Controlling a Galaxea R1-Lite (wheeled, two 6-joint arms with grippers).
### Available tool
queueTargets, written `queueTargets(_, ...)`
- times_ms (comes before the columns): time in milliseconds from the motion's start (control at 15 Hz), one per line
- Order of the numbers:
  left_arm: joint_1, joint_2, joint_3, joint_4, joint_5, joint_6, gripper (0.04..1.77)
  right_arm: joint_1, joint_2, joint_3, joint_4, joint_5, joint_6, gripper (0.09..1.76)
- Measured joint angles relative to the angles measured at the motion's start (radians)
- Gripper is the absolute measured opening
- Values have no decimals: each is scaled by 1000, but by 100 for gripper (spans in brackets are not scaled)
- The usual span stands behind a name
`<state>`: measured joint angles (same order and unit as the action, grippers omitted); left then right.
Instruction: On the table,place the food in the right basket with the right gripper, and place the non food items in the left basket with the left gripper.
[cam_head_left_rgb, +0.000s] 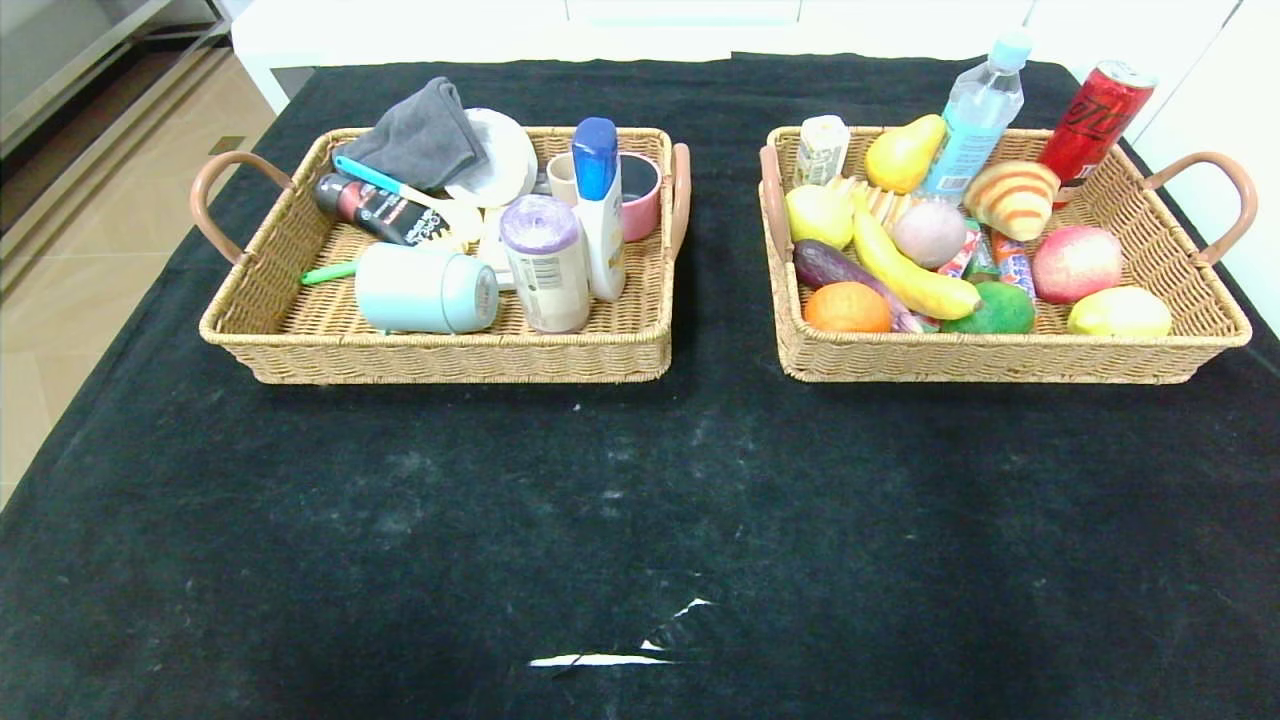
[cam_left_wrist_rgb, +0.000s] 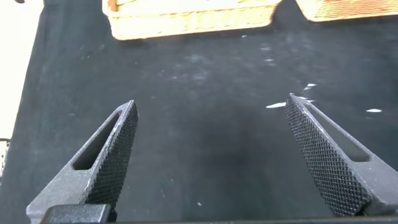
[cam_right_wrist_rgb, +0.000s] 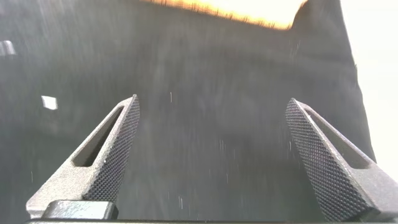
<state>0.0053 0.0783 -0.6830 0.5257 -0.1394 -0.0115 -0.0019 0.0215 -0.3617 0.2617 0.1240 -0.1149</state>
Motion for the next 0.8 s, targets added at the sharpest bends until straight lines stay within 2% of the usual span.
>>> queueTargets(133,-1,-31,156,-154,46,0,172,0,-14,79,-155,-11,23,171)
queueTargets(267,-1,-52,317,-300,74,3,172,0,-19,177,-257,-53,8,171)
queueTargets(467,-1,-69,499,-406,103,11,172,0,-21,313,-376,-102,-59,171)
queueTargets(667,-1,-76,630,-477,132,32,172,0,-22,356,-299,-109,-55,171)
queueTargets(800,-1,-77,665,-488,134,37,172,0,-22,361,-270,-94,-17,171)
